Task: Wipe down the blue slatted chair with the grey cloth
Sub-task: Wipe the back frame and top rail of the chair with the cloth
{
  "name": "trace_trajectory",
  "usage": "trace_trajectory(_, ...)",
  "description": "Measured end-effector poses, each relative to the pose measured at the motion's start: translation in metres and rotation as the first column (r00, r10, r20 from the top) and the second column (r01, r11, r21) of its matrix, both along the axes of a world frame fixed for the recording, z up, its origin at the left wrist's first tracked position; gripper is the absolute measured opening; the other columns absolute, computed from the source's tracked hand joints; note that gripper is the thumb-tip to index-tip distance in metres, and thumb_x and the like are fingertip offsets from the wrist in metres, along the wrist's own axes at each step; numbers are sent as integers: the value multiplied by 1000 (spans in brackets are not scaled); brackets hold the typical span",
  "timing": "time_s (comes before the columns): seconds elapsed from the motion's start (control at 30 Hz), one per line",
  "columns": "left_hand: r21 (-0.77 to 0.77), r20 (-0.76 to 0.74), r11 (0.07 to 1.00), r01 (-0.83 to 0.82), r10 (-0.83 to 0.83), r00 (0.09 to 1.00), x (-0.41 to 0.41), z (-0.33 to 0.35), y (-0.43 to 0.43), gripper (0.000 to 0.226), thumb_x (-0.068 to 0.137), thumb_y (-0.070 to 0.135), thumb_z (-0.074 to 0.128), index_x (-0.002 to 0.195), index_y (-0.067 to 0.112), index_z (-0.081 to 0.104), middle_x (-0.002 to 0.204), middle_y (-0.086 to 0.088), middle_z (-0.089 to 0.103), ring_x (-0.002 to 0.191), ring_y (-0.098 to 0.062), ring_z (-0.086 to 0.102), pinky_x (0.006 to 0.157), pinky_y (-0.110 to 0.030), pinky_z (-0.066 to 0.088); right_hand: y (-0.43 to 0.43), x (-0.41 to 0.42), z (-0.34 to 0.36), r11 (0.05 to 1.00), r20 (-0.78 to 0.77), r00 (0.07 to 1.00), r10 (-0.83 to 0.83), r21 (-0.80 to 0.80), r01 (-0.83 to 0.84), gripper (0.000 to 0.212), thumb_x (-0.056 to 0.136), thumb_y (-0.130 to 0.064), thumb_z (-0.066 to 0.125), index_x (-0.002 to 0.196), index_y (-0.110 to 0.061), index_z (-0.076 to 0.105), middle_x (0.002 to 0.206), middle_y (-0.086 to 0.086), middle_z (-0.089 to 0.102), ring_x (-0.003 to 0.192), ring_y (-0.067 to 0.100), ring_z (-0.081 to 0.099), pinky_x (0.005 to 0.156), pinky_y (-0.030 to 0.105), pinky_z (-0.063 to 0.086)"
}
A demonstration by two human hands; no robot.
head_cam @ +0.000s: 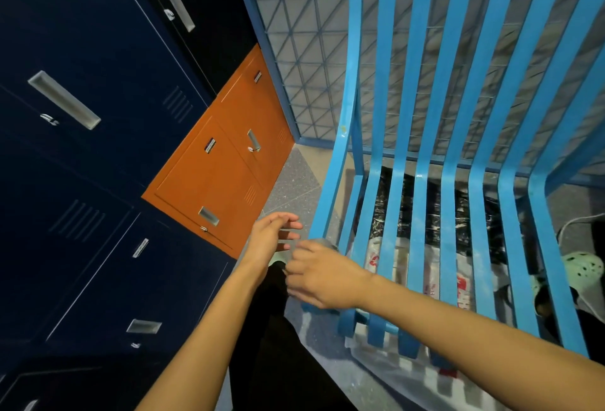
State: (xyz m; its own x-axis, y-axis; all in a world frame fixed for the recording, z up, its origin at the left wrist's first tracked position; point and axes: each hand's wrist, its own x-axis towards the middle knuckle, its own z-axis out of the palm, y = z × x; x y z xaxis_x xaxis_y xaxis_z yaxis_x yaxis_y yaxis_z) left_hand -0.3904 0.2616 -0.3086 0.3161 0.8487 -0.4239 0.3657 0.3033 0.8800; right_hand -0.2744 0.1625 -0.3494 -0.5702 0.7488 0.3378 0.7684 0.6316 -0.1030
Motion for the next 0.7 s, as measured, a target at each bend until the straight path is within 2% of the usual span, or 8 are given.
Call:
trace_trajectory(0.07, 3, 26, 999, -37, 37, 999, 1, 0, 3, 27, 100, 13, 43, 93, 10, 69, 86, -5, 72, 70, -15, 62, 61, -26, 46, 11, 13, 10, 995, -190, 976, -103, -27, 100, 24, 96, -31, 53, 85, -17, 69, 91, -1, 62, 97, 18, 48, 106, 40, 32)
trace_trajectory(0.17, 58, 52, 994, -91, 88, 995, 9, 3, 5, 29, 99, 11, 41, 94, 7, 69, 93, -8, 71, 81, -16, 63, 69, -30, 49, 26, 34, 9, 966, -279, 929, -242, -154, 206, 28, 100, -34, 47, 106, -20, 70, 120, -1, 63, 122, 17, 48, 116, 44, 26)
trace_trajectory(0.23, 143, 34, 982, -127, 123, 992, 20, 5, 8, 31, 101, 15, 40, 99, 9, 70, 101, -3, 70, 92, -15, 63, 78, -34, 50, 33, 50, 6, 926, -294, 887, -356, -241, 292, 38, 103, -38, 41, 127, -18, 63, 145, 2, 49, 143, 17, 30, 121, 41, 17)
trace_trajectory(0.3, 185, 31, 974, -134, 130, 991, 33, 7, 10, 32, 102, 19, 39, 103, 15, 70, 104, 2, 68, 99, -14, 62, 85, -37, 51, 36, 63, 9, 885, -347, 824, -449, -297, 357, 44, 103, -37, 44, 140, -15, 51, 156, 2, 34, 148, 15, 19, 121, 37, 21)
trace_trajectory(0.43, 147, 28, 988, -53, 49, 998, 70, 9, 12, 32, 103, 21, 37, 108, 14, 68, 107, -4, 69, 98, -16, 64, 86, -36, 52, 47, 85, 24, 865, -379, 782, -494, -307, 398, 30, 97, -27, 58, 125, -19, 61, 155, 0, 34, 139, 15, 37, 101, 36, 47)
trace_trajectory(0.57, 138, 38, 990, -21, 16, 999, 107, 12, 28, 38, 102, 34, 38, 98, 19, 72, 100, -12, 72, 97, -28, 67, 91, -46, 52, 58, 97, 28, 805, -350, 726, -592, -210, 555, 19, 93, -36, 60, 107, -26, 69, 120, -1, 44, 109, 17, 45, 82, 36, 50)
trace_trajectory(0.63, 169, -17, 985, -39, 42, 999, 114, 11, 38, 45, 102, 41, 34, 95, 24, 75, 105, -6, 73, 100, -24, 65, 96, -48, 49, 55, 92, 27, 806, -369, 717, -592, -238, 542, 24, 95, -39, 56, 116, -31, 65, 118, -4, 39, 108, 15, 41, 83, 31, 47)
trace_trajectory(0.7, 187, -22, 977, -100, 105, 994, 120, 8, 43, 48, 102, 43, 32, 86, 27, 74, 102, -1, 73, 100, -21, 65, 98, -47, 47, 50, 93, 23, 805, -385, 708, -593, -297, 513, 29, 98, -40, 50, 124, -36, 60, 131, -5, 34, 121, 14, 37, 93, 31, 45)
